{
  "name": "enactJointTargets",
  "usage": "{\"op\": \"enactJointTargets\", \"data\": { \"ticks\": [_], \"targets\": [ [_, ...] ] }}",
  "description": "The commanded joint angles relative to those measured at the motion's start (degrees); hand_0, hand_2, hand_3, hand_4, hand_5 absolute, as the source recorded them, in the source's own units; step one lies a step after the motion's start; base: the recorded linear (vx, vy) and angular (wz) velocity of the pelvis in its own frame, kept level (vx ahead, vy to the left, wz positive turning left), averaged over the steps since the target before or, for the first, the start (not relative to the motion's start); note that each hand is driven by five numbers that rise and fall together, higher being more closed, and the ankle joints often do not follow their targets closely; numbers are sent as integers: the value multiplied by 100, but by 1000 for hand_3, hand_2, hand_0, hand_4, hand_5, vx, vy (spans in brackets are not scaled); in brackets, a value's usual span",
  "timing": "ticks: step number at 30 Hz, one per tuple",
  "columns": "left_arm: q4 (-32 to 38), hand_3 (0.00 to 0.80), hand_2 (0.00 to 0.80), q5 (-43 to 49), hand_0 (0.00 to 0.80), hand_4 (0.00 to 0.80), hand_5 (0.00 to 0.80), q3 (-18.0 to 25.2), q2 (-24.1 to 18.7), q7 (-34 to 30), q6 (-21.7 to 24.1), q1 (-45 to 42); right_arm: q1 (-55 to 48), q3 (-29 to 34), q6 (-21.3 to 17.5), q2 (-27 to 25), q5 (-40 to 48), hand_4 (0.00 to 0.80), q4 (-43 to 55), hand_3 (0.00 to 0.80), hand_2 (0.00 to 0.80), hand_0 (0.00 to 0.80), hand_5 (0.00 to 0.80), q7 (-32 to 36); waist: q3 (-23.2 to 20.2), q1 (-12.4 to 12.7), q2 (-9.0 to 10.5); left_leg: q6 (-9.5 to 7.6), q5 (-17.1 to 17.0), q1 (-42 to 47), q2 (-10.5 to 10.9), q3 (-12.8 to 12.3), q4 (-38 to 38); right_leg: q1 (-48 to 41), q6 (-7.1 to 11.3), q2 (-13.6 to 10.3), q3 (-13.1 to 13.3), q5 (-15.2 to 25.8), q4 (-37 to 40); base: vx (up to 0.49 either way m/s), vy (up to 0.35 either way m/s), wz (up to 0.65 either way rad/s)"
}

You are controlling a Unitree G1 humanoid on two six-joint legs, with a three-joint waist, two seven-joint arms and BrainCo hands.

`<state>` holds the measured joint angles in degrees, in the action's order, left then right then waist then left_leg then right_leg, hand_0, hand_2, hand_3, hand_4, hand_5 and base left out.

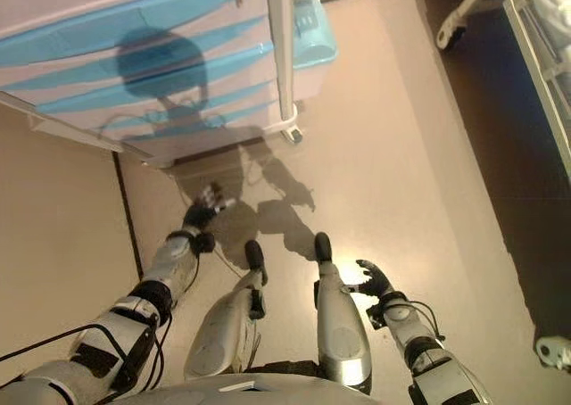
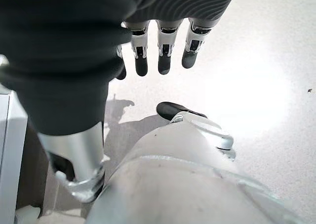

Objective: Open the drawer and pick up the medicine

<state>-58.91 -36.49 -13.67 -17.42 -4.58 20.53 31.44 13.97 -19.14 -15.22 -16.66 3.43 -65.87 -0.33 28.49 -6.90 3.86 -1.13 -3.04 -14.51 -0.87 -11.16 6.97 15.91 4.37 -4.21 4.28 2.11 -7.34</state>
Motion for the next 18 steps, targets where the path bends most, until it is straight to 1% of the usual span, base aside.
{"op": "enactJointTargets", "data": {
  "ticks": [1, 3, 6, 11, 12, 16, 18],
  "targets": [
    [307, 0, 0, -851, 0, 0, 0, 249, -284, -290, 463, 369, -247, -344, -120, -137, 156, 0, 304, 0, 0, 0, 0, -48, -84, -90, 159, -409, 1231, -429, 384, -123, 1050, 552, 108, 46, -95, 177, -295, -13, 27, -6],
    [378, 0, 0, -1322, 0, 0, 0, 368, -416, -624, 501, 677, -265, -384, -124, -151, 227, 0, 318, 0, 0, 0, 0, -72, -48, -141, 209, -408, 1295, -491, 373, -162, 1147, 611, 117, 46, -77, 200, -303, -7, 23, -7],
    [587, 0, 0, -2338, 0, 0, 0, 474, -564, -1200, 505, 1118, -304, -420, -158, -176, 286, 0, 327, 0, 0, 0, 0, -82, -6, -209, 293, -405, 1414, -594, 337, -239, 1339, 679, 136, 25, -78, 233, -317, -2, 14, -4],
    [757, 0, 0, -3646, 0, 0, 0, 660, -763, -1839, 538, 1654, -375, -477, -300, -208, 299, 0, 293, 0, 0, 0, 0, -41, 26, -308, 387, -395, 1579, -686, 293, -305, 1589, 755, 146, 7, -68, 261, -348, 32, 40, -10],
    [756, 0, 0, -3762, 0, 0, 0, 689, -794, -1903, 548, 1720, -393, -487, -315, -202, 283, 0, 296, 0, 0, 0, 0, -33, 14, -300, 343, -378, 1768, -632, 268, -238, 1626, 707, 177, 37, -81, 130, -375, 121, 77, -7],
    [732, 0, 0, -4655, 0, 0, 0, 857, -1032, -2345, 553, 2083, -466, -568, -438, -216, 233, 0, 257, 0, 0, 0, 0, -12, 35, -348, 382, -370, 1872, -676, 209, -271, 1786, 758, 183, 43, -91, 126, -429, 51, 38, -13],
    [702, 0, 0, -4949, 0, 0, 0, 910, -1138, -2533, 549, 2215, -490, -590, -476, -217, 225, 0, 241, 0, 0, 0, 0, -5, 30, -357, 402, -368, 1907, -689, 197, -279, 1829, 762, 186, 41, -97, 119, -436, 13, 7, -3]
  ]
}}
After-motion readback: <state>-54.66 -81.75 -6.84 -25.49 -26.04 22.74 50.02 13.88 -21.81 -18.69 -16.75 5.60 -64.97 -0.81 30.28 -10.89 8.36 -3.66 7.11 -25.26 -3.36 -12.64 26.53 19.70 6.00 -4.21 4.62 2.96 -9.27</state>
